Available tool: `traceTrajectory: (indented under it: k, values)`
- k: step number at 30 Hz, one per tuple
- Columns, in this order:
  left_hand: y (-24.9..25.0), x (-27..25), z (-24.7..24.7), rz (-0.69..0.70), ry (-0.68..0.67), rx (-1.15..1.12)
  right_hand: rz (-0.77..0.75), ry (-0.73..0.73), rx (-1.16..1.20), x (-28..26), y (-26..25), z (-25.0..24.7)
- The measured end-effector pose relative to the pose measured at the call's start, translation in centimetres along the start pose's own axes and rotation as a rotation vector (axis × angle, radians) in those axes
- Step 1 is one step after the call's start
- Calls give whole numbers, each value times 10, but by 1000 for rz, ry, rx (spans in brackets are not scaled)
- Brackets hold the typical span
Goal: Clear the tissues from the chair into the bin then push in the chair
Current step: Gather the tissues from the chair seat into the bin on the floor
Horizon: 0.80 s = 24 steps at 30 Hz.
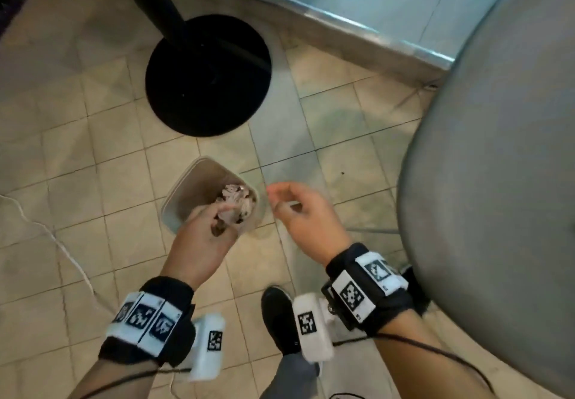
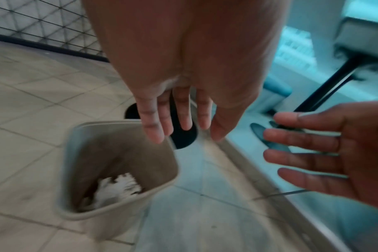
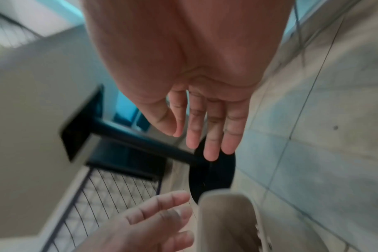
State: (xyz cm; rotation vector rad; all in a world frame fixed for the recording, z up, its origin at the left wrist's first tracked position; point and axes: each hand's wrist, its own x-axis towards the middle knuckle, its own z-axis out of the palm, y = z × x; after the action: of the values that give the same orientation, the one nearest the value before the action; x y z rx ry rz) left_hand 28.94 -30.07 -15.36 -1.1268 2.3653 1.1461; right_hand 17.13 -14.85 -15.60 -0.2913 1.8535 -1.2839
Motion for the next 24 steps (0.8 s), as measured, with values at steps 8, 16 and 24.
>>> traceTrajectory:
  k: [8, 16, 24]
  values:
    - [208, -97, 40, 395, -169, -37, -34, 448, 102, -174, -51, -175]
    - [345, -99, 163, 609, -408, 217, 327, 960, -101, -250, 19, -308]
    - [380, -81, 274, 570, -503, 538, 589, 809, -152, -230, 82, -339]
